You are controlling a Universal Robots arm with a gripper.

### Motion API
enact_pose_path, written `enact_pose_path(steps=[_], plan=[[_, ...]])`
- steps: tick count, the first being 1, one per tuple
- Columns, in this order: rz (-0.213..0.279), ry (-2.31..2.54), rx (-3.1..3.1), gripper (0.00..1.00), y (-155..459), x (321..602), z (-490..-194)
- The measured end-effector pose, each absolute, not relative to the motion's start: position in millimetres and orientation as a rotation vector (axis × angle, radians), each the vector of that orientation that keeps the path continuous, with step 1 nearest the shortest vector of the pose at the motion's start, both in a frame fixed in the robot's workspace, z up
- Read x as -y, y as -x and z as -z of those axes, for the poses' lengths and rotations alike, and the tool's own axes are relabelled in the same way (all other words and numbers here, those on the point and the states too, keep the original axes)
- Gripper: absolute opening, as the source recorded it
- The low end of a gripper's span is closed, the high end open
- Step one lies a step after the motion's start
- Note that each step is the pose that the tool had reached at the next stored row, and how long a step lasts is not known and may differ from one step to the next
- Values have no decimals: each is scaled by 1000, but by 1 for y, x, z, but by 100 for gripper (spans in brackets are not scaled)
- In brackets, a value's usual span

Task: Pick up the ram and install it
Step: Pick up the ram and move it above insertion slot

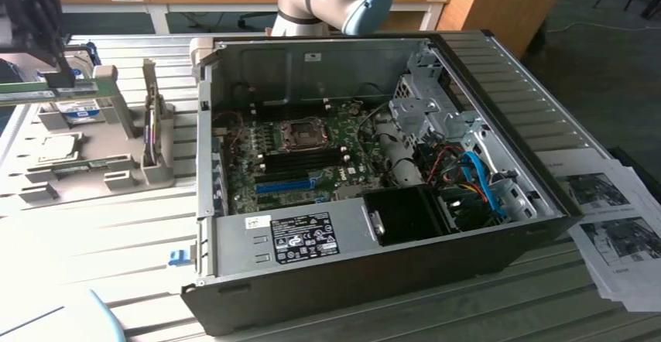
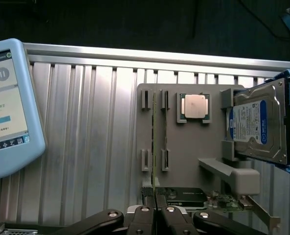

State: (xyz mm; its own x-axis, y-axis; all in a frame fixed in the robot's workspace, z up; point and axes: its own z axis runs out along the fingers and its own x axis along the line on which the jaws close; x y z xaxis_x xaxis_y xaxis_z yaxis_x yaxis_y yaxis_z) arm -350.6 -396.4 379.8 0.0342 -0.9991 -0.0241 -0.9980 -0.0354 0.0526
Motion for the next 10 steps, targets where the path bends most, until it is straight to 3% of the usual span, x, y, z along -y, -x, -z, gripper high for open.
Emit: enact_pose_path(steps=[10], plan=[[87,-2242,2166,11,324,396,-380]])
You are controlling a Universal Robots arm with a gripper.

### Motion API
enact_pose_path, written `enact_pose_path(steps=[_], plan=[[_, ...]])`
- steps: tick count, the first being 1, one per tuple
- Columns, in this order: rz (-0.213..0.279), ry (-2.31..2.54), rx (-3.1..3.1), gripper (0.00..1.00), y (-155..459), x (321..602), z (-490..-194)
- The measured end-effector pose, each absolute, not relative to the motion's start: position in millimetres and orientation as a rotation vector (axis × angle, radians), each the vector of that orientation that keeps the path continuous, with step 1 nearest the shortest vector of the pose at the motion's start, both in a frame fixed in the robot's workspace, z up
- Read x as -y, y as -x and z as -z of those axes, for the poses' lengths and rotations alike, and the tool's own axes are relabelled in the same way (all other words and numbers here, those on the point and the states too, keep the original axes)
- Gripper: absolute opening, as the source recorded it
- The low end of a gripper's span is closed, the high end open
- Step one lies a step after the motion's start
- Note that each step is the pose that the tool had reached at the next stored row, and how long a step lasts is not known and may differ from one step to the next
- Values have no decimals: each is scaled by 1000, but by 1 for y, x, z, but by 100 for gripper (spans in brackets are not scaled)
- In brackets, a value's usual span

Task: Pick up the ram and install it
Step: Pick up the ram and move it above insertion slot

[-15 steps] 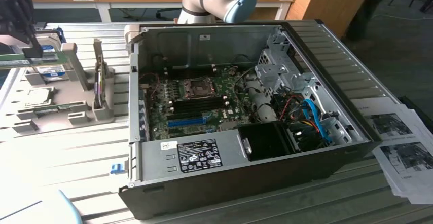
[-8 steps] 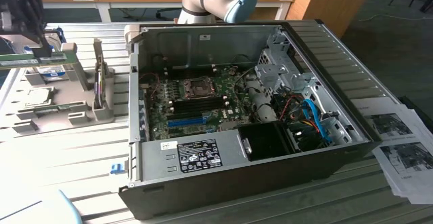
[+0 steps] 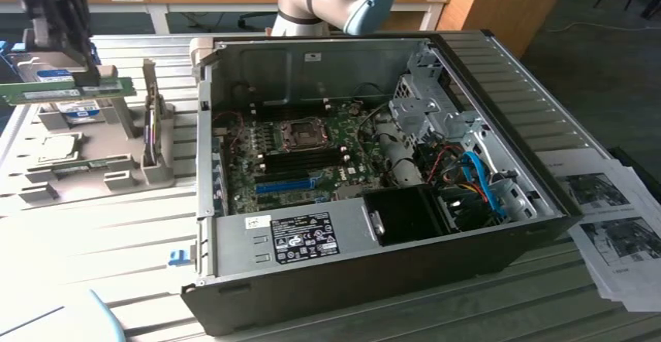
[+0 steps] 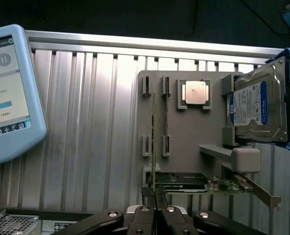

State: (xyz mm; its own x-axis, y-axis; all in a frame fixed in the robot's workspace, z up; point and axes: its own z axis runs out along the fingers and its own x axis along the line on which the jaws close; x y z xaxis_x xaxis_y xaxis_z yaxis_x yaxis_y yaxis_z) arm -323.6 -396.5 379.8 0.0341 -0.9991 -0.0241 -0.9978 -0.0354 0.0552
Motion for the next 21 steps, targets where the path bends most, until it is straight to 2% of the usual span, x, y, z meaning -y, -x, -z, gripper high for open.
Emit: enact_pose_path(steps=[21], plan=[[97,-2237,2161,11,239,396,-380]])
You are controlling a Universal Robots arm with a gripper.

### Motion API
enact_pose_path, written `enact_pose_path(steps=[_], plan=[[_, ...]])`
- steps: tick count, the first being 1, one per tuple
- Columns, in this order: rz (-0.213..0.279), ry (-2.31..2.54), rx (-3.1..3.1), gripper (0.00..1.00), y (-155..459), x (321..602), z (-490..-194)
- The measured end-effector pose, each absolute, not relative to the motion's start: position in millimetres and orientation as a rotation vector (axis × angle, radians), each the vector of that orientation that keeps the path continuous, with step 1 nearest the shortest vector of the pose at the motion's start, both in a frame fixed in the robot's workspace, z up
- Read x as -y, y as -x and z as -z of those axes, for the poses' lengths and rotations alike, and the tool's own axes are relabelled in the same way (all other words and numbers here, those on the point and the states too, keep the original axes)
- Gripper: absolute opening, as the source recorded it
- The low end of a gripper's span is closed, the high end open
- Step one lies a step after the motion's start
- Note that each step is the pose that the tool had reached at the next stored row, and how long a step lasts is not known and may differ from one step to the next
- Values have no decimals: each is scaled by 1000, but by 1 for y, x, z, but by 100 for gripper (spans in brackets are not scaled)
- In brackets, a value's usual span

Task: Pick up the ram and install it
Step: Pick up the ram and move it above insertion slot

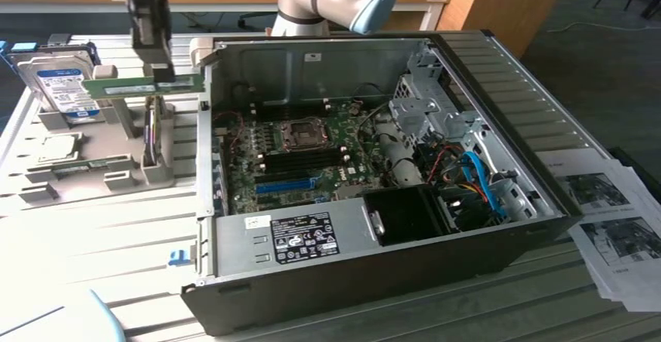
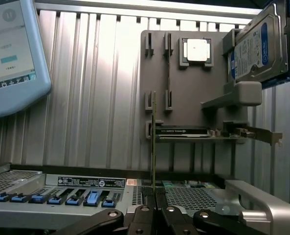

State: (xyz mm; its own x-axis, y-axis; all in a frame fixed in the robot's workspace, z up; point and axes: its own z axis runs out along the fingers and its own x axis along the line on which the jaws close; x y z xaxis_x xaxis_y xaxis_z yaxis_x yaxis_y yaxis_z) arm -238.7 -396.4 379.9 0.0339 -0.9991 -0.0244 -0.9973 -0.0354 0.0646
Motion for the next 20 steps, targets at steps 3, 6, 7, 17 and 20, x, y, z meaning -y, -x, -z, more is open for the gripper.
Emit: enact_pose_path(steps=[3,6,7,17,20], plan=[[98,-2237,2161,11,229,396,-380],[98,-2237,2161,11,219,396,-380],[98,-2237,2161,11,216,396,-380],[98,-2237,2161,11,182,396,-380],[98,-2237,2160,11,171,396,-380]])
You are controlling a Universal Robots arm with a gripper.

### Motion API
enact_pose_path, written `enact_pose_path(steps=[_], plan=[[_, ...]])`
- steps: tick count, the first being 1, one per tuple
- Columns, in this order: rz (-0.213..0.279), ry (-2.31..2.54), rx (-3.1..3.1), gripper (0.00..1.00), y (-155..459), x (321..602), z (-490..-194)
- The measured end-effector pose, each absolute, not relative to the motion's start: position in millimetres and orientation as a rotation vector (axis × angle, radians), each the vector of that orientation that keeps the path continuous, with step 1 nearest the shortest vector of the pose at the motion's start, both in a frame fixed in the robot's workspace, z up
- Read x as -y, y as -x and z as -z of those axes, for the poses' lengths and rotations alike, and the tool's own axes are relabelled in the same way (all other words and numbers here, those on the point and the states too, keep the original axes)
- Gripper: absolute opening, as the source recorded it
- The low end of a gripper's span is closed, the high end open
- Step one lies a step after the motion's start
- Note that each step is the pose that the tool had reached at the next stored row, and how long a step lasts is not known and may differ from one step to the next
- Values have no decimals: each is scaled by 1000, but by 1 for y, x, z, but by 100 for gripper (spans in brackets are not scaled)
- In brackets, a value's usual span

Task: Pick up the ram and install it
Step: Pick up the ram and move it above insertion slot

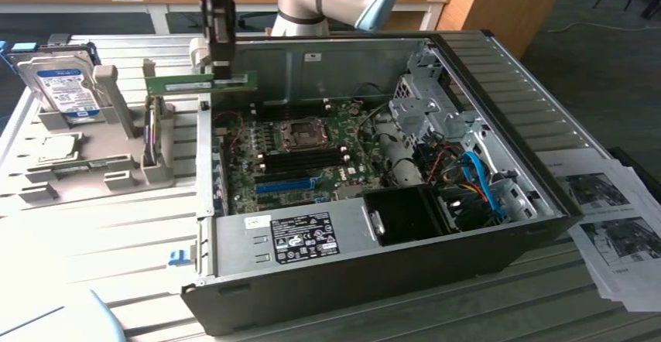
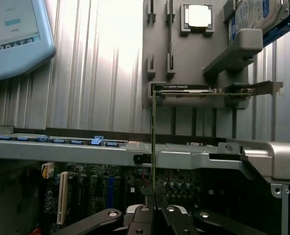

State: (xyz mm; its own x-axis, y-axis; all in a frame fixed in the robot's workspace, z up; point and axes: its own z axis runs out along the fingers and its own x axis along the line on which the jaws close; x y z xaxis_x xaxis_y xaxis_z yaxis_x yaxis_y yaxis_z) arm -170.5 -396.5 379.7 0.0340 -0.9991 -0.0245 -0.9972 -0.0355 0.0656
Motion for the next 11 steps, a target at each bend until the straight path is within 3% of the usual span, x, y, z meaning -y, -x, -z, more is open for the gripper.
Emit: enact_pose_path(steps=[11], plan=[[98,-2237,2160,11,131,396,-380]])
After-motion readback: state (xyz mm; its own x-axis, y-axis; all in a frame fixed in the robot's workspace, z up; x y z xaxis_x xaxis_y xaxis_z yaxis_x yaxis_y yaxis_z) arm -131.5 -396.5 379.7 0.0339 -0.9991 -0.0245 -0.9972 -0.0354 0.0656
